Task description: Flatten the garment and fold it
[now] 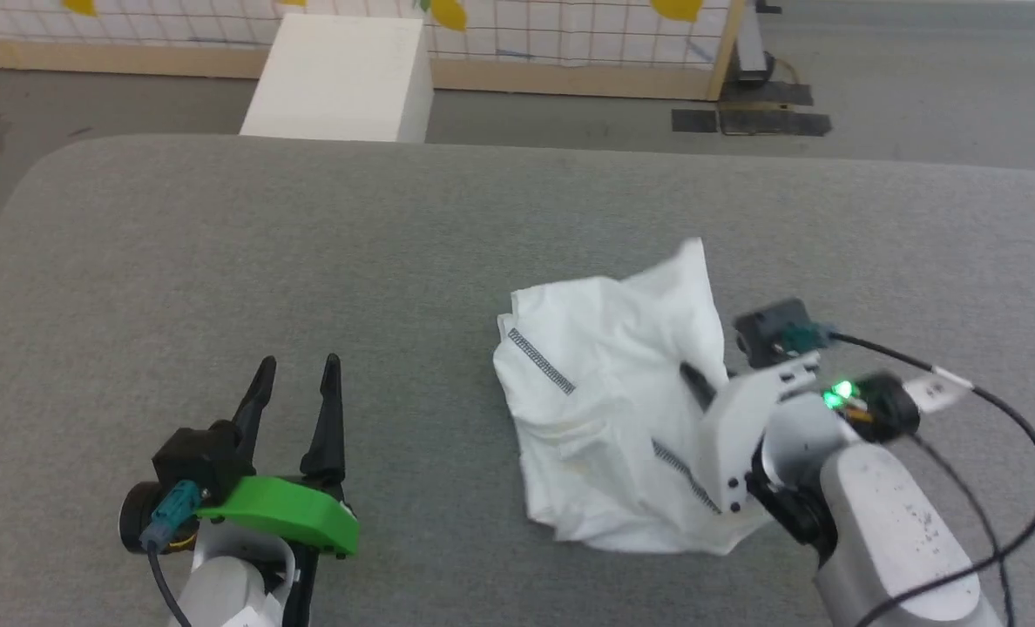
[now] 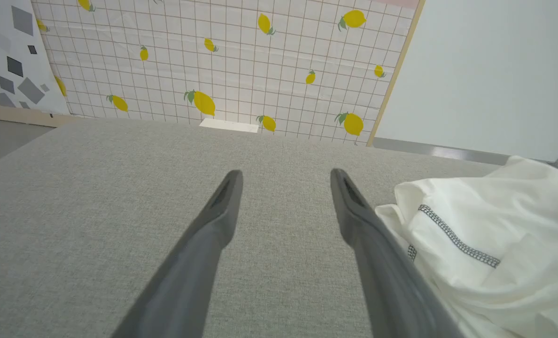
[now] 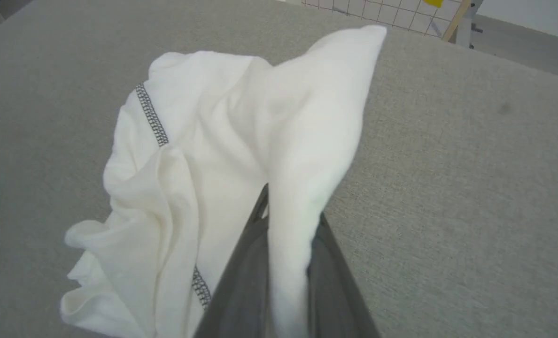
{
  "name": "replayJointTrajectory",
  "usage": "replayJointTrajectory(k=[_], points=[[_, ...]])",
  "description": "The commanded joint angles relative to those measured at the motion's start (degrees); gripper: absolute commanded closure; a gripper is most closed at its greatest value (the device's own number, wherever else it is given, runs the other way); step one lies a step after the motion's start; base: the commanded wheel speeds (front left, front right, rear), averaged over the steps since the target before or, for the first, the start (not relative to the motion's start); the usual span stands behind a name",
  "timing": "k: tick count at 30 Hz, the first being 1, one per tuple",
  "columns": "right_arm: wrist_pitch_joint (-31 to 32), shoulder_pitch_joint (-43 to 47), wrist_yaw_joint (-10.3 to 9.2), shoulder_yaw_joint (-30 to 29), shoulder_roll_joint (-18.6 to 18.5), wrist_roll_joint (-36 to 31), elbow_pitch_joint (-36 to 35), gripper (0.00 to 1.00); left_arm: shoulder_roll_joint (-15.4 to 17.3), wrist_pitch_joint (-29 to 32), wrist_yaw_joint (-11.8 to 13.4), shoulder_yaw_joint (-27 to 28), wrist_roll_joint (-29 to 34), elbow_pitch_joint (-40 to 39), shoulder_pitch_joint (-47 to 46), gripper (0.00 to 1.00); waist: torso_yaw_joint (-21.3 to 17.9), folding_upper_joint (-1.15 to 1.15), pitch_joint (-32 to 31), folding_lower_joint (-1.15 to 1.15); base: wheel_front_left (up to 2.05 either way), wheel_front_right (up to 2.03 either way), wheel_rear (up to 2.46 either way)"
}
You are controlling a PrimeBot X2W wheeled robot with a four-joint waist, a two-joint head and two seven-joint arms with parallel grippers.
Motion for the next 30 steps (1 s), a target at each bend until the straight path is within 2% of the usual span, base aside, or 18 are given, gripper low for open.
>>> replayJointTrajectory(k=[1,5,9,14,21,26,30], points=[[2.45,-0.99,-0.09,1.19,-0.99,-3.53,-3.27,1.0,-0.32,-0.27,-0.38,0.22,-0.17,-0.46,0.41,0.0,-1.78,0.0,0.21,0.0,0.0,0.0,0.0],[9.1,-1.52,-0.09,4.84,-6.36,-9.37,-11.36,1.0,-0.43,-0.27,-0.39,0.57,0.0,-0.96,-0.01,0.0,-4.63,0.0,1.01,0.0,0.0,0.0,0.0],[12.81,-2.82,-0.09,6.33,-12.59,-9.62,-15.76,1.0,-0.44,-0.27,-0.39,0.77,0.38,-1.72,-0.53,0.0,-8.61,0.0,2.55,0.0,0.0,0.0,0.0],[14.42,-5.15,-0.09,6.55,-20.2,-8.38,-16.87,1.0,0.09,-0.27,-0.39,0.68,1.16,-2.84,-2.07,0.0,-14.37,0.0,5.49,0.0,0.0,0.0,0.0],[11.19,-9.01,-0.09,3.54,-25.61,-7.24,-11.04,1.0,1.88,-0.27,-0.4,-0.1,2.29,-4.2,-5.91,0.0,-21.19,0.0,11.18,0.0,0.0,0.0,0.0],[5.72,-13.15,-0.09,0.54,-28.01,-8.15,-2.62,1.0,3.83,0.11,-0.4,-0.98,3.32,-5.48,-9.39,0.0,-23.84,0.0,16.08,0.0,0.0,0.0,0.0],[0.28,-17.06,-0.09,-1.45,-28.91,-9.49,3.94,1.0,5.46,1.71,-0.4,-1.51,3.97,-7.25,-11.69,0.0,-24.51,0.0,19.63,0.0,0.0,0.0,0.0]])
